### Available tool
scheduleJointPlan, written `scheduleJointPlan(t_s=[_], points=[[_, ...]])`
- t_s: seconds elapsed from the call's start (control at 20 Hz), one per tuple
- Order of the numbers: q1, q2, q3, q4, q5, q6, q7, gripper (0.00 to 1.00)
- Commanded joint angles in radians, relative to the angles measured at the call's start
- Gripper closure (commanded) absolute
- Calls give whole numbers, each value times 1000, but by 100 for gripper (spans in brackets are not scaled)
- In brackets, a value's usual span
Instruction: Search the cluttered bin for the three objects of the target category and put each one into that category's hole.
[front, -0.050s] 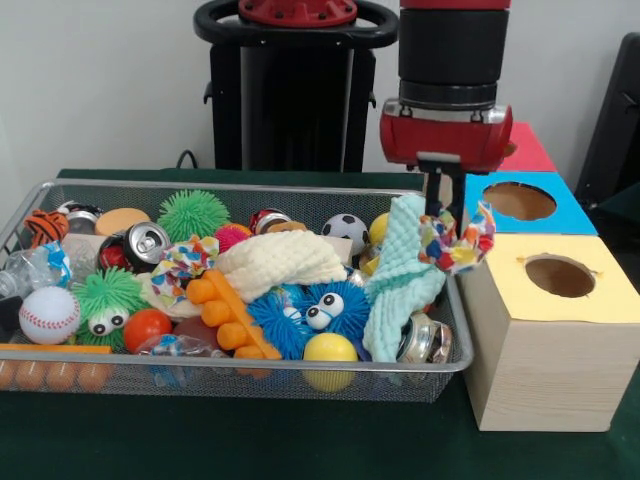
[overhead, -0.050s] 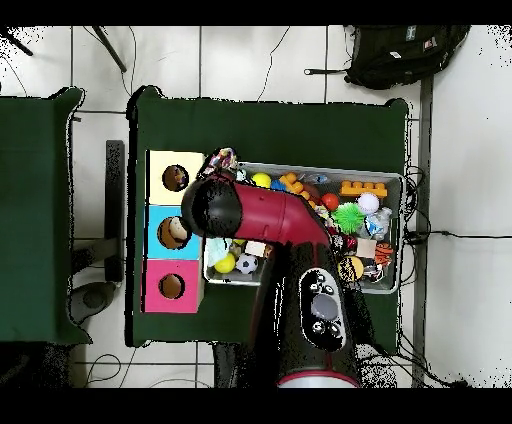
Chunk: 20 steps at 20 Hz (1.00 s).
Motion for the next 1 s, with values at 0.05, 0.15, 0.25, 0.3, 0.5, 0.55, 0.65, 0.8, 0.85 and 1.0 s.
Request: scheduleJointPlan(t_s=[0.05, 0.15, 0.25, 0.3, 0.5, 0.55, 0.65, 0.8, 0.85, 1.0], points=[[74, 118, -33, -174, 83, 177, 277, 100], [101, 130, -41, -215, 104, 216, 294, 100], [125, 146, -55, -240, 128, 237, 318, 100], [138, 151, -72, -251, 132, 238, 327, 100], [155, 155, -105, -264, 147, 255, 319, 100], [153, 153, -111, -262, 148, 259, 310, 100], [149, 159, -124, -280, 143, 276, 291, 100], [140, 159, -122, -275, 144, 268, 271, 100], [134, 157, -117, -267, 142, 263, 258, 100], [121, 152, -113, -252, 137, 254, 235, 100]])
